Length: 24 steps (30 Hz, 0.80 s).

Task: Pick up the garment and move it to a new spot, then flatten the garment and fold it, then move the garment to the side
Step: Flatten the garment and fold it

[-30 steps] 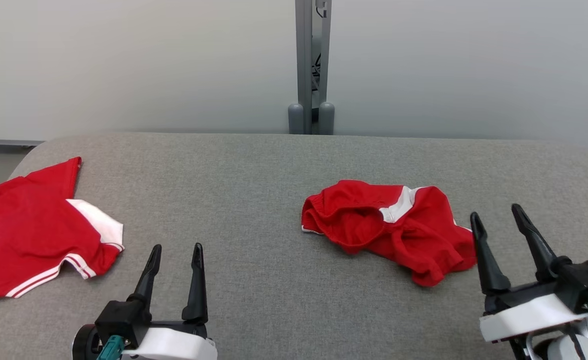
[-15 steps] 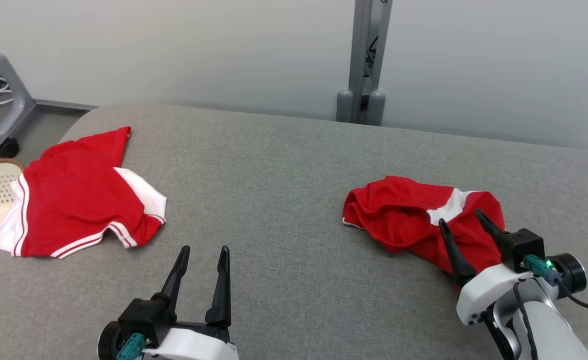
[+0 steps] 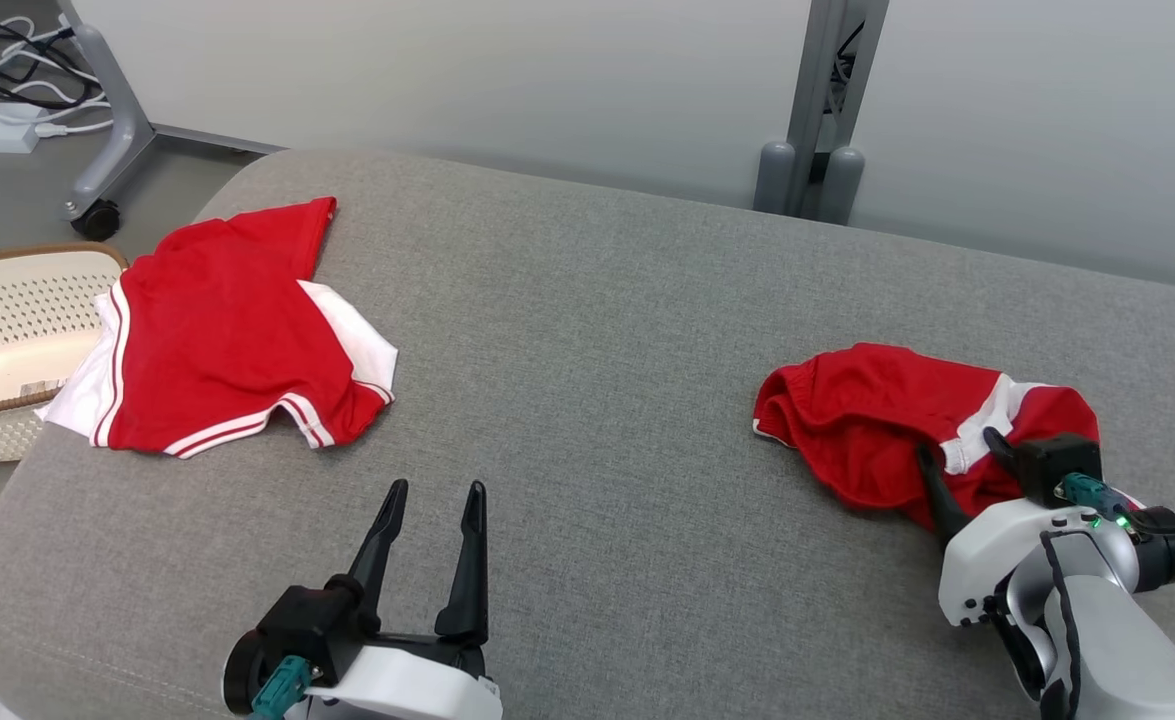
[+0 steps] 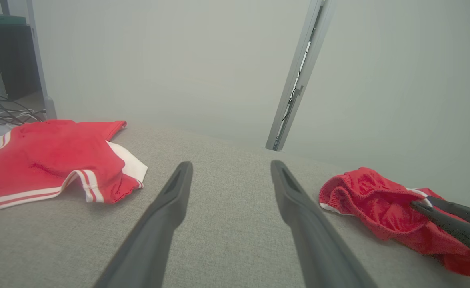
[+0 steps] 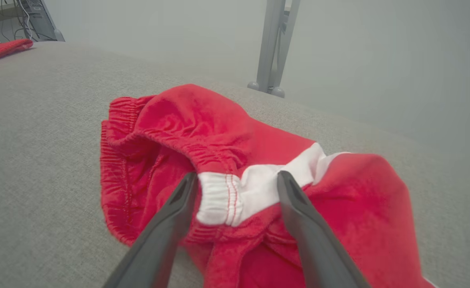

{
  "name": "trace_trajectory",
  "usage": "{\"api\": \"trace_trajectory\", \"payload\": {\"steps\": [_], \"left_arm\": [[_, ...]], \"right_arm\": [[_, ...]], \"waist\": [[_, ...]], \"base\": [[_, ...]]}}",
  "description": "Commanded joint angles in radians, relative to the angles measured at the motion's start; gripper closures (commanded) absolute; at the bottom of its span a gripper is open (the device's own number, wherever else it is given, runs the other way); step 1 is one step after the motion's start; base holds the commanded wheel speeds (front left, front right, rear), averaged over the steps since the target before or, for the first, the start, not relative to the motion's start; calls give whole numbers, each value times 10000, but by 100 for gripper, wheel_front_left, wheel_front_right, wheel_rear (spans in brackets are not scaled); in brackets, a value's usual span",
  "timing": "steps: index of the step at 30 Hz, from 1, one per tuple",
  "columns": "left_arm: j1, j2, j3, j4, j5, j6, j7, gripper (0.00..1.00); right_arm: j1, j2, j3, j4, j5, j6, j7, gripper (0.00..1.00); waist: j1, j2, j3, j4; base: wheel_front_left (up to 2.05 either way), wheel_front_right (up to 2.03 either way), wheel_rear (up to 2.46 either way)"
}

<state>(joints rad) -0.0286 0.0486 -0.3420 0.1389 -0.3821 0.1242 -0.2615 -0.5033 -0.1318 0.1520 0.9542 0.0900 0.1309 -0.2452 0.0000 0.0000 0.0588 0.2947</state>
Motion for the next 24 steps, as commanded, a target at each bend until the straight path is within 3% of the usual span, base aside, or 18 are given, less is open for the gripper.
{"api": "trace_trajectory", "payload": {"steps": [1, 2, 7, 14, 21, 24], "left_arm": [[-163, 33, -17, -42, -80, 48, -35, 0], [-167, 34, -35, -42, -92, 66, -35, 0], [-198, 34, -90, 29, -96, 101, -35, 0], [-141, 34, -56, 160, -146, 17, -35, 0], [14, 39, 43, 252, -494, -104, -35, 0], [47, 34, 53, 281, -594, -148, -35, 0]], "right_arm": [[-150, -3, 61, 128, 108, -1, 8, 71], [-210, -10, 80, 215, 159, -1, -15, 100], [-443, 70, 184, 211, 658, -1, -156, 100], [-906, 67, 860, -753, 1701, -1, -217, 100], [-1834, 223, 2561, -2491, 2951, 0, -209, 100], [-2400, 241, 3194, -3702, 4065, 0, -210, 100]], "waist": [[0, 0, 26, 29], [0, 0, 35, 40], [0, 0, -3, 26], [0, 0, -297, -75], [0, 0, -617, 47], [0, 0, -689, 129]], "base": [[0, 0, 0], [0, 0, 0], [0, 0, 0], [0, 0, 0], [0, 0, 0], [0, 0, 0]]}}
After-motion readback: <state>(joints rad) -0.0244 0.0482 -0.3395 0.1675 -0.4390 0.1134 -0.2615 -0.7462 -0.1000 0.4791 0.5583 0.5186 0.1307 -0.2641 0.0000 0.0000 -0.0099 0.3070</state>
